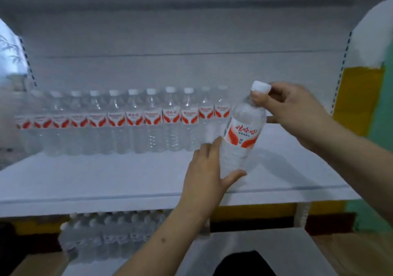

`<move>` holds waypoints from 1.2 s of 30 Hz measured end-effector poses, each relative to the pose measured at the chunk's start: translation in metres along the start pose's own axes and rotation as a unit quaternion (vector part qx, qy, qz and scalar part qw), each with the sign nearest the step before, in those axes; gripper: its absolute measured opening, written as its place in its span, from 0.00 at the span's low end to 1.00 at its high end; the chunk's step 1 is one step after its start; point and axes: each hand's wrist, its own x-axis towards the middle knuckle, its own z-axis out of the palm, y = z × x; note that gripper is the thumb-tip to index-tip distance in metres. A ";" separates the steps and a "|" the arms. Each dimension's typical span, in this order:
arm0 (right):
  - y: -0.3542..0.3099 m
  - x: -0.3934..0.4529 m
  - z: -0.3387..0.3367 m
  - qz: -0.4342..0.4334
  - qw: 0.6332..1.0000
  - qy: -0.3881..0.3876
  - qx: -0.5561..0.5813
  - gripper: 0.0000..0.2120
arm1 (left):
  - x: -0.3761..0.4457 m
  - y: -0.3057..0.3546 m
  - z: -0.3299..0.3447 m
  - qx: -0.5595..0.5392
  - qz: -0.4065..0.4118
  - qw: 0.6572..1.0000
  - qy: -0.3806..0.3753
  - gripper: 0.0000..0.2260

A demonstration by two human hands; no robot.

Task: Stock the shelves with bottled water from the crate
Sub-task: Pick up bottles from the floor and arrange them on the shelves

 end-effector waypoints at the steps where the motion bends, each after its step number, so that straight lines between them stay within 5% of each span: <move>1: 0.004 0.013 0.010 -0.008 1.000 -0.006 -0.003 0.11 | 0.011 -0.011 0.002 0.042 -0.010 0.999 -0.004 0.37; 5: 0.025 0.071 0.047 -0.011 1.000 -0.001 -0.015 0.10 | 0.056 -0.044 0.019 0.171 -0.084 0.980 -0.058 0.28; 10: 0.047 0.140 0.075 -0.002 0.999 0.007 -0.049 0.13 | 0.086 -0.075 0.037 0.241 -0.018 0.970 -0.003 0.10; 18: 0.092 0.192 0.121 0.003 0.995 -0.058 -0.086 0.12 | 0.116 -0.128 0.046 0.322 0.222 0.898 -0.200 0.24; 26: 0.104 0.201 0.131 -0.022 0.991 -0.045 -0.121 0.12 | 0.131 -0.141 0.047 0.350 0.244 0.877 -0.220 0.29; 36: 0.087 0.206 0.121 0.016 0.968 -0.112 -0.226 0.19 | 0.125 -0.143 0.041 0.305 0.196 0.898 -0.248 0.30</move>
